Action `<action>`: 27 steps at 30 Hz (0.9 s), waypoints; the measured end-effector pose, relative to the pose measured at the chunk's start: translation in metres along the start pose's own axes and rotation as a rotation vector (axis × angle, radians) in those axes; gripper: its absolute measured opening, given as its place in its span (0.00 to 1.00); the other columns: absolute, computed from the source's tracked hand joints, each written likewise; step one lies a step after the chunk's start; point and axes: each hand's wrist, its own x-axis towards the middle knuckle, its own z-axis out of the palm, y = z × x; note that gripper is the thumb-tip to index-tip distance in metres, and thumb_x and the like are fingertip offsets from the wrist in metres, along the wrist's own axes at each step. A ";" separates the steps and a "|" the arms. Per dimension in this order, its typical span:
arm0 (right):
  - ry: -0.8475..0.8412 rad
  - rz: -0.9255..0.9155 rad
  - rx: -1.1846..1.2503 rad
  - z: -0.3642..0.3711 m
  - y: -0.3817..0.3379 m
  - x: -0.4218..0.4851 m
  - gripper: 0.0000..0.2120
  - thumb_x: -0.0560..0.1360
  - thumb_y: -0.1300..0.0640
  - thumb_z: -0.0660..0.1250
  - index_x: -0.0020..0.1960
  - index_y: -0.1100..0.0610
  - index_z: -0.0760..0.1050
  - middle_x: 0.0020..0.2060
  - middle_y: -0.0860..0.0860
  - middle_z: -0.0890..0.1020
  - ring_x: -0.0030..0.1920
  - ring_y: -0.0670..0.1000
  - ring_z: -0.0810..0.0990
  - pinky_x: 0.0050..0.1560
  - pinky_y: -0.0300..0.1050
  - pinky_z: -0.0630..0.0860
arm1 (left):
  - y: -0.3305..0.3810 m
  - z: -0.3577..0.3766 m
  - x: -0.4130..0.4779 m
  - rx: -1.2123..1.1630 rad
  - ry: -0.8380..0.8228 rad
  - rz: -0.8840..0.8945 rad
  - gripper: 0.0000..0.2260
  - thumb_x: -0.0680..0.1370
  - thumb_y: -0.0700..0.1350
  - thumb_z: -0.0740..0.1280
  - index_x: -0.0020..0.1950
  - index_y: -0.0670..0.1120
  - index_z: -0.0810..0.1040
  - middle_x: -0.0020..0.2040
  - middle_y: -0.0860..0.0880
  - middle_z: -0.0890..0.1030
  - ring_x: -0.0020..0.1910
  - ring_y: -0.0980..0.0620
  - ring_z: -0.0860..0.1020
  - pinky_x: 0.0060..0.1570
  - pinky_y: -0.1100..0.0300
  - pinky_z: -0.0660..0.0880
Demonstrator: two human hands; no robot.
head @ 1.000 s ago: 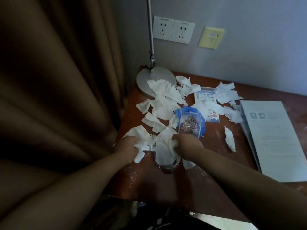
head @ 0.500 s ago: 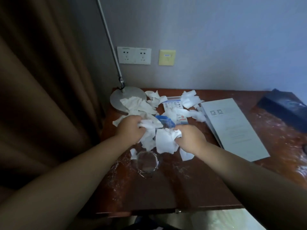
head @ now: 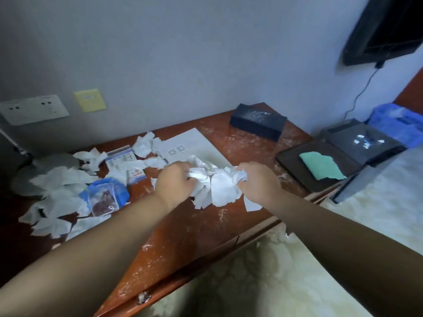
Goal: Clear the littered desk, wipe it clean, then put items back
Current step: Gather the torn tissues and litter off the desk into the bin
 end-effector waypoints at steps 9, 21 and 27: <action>0.079 0.249 0.012 -0.059 0.147 -0.034 0.19 0.77 0.56 0.64 0.67 0.53 0.70 0.62 0.53 0.76 0.61 0.54 0.74 0.60 0.46 0.72 | 0.126 0.111 0.034 -0.009 -0.042 0.217 0.07 0.76 0.42 0.65 0.49 0.41 0.81 0.44 0.44 0.81 0.43 0.45 0.78 0.42 0.57 0.73; 0.123 0.489 0.011 -0.099 0.299 -0.002 0.16 0.76 0.56 0.64 0.63 0.52 0.73 0.58 0.52 0.78 0.57 0.54 0.76 0.55 0.46 0.74 | 0.254 0.240 0.127 -0.032 -0.257 0.423 0.05 0.73 0.38 0.66 0.43 0.38 0.79 0.41 0.41 0.80 0.42 0.42 0.78 0.39 0.56 0.68; 0.150 0.543 0.008 -0.142 0.398 0.068 0.11 0.73 0.60 0.62 0.55 0.55 0.77 0.50 0.53 0.78 0.52 0.55 0.76 0.42 0.41 0.68 | 0.332 0.313 0.227 -0.046 -0.302 0.481 0.03 0.72 0.37 0.64 0.39 0.38 0.74 0.36 0.45 0.74 0.40 0.44 0.74 0.38 0.55 0.68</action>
